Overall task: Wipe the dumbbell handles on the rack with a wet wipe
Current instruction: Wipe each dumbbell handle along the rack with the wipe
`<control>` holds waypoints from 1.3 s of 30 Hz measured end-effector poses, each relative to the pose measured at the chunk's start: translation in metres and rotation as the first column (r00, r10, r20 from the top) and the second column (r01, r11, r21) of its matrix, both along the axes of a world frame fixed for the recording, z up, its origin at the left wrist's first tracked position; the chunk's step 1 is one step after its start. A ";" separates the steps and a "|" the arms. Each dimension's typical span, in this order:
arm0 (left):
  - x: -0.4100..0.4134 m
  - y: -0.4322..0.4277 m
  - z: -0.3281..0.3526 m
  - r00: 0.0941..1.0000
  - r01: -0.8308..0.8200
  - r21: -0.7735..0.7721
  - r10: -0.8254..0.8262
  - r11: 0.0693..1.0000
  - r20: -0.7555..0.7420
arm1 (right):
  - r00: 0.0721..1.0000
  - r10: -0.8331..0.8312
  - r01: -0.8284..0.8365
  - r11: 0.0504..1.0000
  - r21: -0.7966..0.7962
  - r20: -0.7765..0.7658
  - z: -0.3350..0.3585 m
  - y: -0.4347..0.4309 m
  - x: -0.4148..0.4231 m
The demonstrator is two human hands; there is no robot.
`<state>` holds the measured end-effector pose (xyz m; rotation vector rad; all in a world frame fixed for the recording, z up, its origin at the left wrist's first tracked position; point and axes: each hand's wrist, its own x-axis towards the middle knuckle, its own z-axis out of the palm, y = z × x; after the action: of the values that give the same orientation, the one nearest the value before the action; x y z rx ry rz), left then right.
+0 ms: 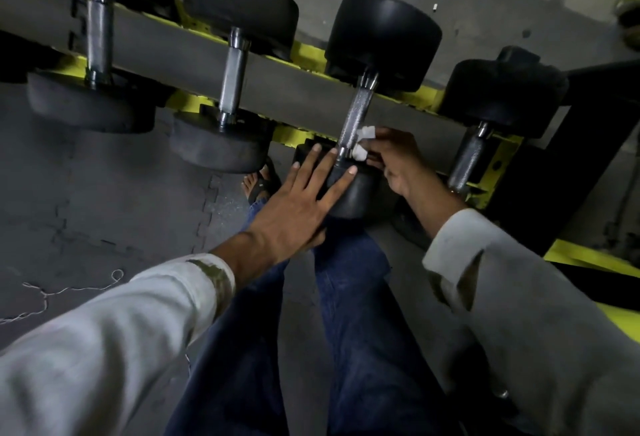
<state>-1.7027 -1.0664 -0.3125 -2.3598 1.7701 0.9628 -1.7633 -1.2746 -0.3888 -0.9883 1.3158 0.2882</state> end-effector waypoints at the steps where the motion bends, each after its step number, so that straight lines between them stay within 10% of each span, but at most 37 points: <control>1: 0.001 0.000 0.001 1.000 0.007 0.005 -0.007 1.000 -0.002 | 0.998 -0.060 0.061 0.998 -0.020 0.011 0.007 0.003 0.000; 10: 0.008 0.001 -0.003 0.999 0.054 0.009 -0.054 0.999 -0.011 | 0.965 -0.258 0.256 0.919 -0.301 0.034 -0.006 -0.001 0.042; 16: 0.018 0.002 -0.001 0.994 0.113 0.008 -0.113 0.994 -0.015 | 0.992 0.004 -0.044 0.948 -0.316 -0.125 -0.004 0.009 0.026; 20: 0.023 0.005 -0.006 0.989 0.146 0.004 -0.146 0.989 -0.019 | 0.957 -0.236 0.097 0.809 -0.579 -0.169 -0.005 -0.012 0.063; 26: 0.030 0.004 -0.004 0.982 0.183 -0.006 -0.183 0.983 -0.041 | 0.952 0.187 -0.295 0.763 -0.575 -0.241 0.038 0.039 0.021; 30: 0.033 0.008 -0.008 0.979 0.195 -0.025 -0.196 0.980 -0.054 | 0.974 -0.085 -0.098 0.682 -0.725 -0.212 0.021 0.007 0.061; 35: 0.035 0.010 -0.007 0.975 0.208 -0.032 -0.210 0.978 -0.069 | 0.902 0.389 -0.353 0.419 -0.836 -0.185 0.038 0.038 0.032; 39: 0.034 0.012 -0.008 0.976 0.205 -0.035 -0.207 0.978 -0.070 | 0.383 0.804 -0.616 -0.146 -0.774 -0.456 0.034 0.009 0.037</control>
<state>-1.6684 -1.0547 -0.3202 -2.1261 2.0189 1.0127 -1.7260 -1.2653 -0.3547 -2.7174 0.4054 0.2987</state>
